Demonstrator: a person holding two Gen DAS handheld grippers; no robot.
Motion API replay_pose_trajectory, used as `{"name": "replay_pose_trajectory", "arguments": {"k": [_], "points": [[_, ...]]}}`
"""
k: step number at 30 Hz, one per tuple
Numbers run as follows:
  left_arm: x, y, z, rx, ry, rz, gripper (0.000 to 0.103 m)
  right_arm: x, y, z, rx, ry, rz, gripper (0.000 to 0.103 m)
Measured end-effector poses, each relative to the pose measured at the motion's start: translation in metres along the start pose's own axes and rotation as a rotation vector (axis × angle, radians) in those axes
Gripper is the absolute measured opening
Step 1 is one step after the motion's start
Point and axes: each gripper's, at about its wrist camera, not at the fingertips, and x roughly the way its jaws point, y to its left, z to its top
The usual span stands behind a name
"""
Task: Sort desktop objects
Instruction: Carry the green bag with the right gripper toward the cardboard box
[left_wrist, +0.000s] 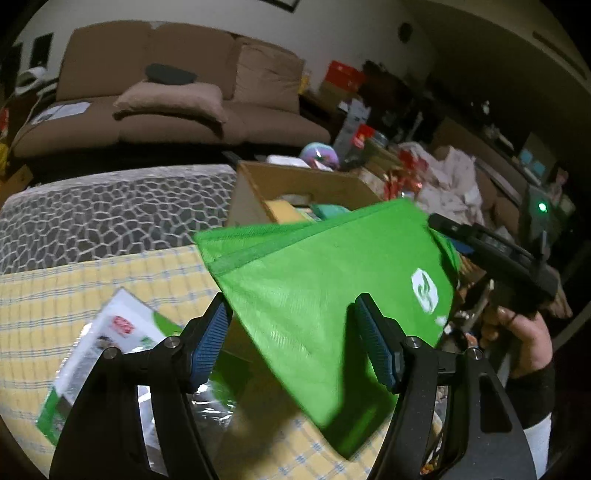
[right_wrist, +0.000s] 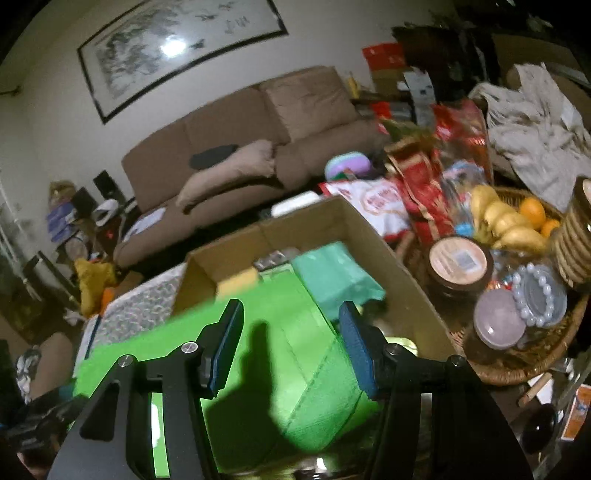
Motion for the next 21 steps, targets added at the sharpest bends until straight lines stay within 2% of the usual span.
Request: {"name": "replay_pose_trajectory", "arguments": {"k": [1,2,3,5,8,10,12,14,17,21], "points": [[0.005,-0.005,-0.002,0.004,0.016,-0.021,0.064,0.004,-0.004,-0.001,0.009,0.013,0.014,0.052],[0.01,-0.011,-0.004,0.01,0.036,-0.041,0.057,0.006,-0.006,-0.003,0.009,0.023,0.005,0.052],[0.012,-0.015,-0.005,0.02,0.048,-0.038,0.056,0.007,-0.005,-0.004,-0.01,0.028,-0.034,0.052],[0.016,-0.026,-0.009,0.054,0.062,-0.01,0.056,0.004,-0.003,-0.006,-0.041,0.025,-0.067,0.058],[0.014,-0.027,-0.009,0.056,0.06,0.006,0.057,-0.015,-0.007,-0.007,-0.036,0.0,-0.043,0.062],[0.007,-0.023,-0.005,0.049,0.039,0.024,0.06,-0.022,-0.009,-0.008,-0.039,0.001,-0.029,0.064],[0.001,-0.016,0.0,0.042,0.012,0.053,0.073,-0.029,-0.01,-0.013,-0.047,0.009,-0.03,0.064],[-0.001,-0.008,0.009,0.031,-0.005,0.081,0.078,-0.032,-0.011,-0.018,-0.036,0.022,-0.012,0.064],[0.003,0.0,0.025,0.046,-0.003,0.116,0.081,-0.036,-0.013,-0.029,0.013,0.048,0.061,0.064],[0.02,0.003,0.042,0.083,0.02,0.146,0.084,-0.038,-0.01,-0.037,0.031,0.075,0.099,0.065]]}}
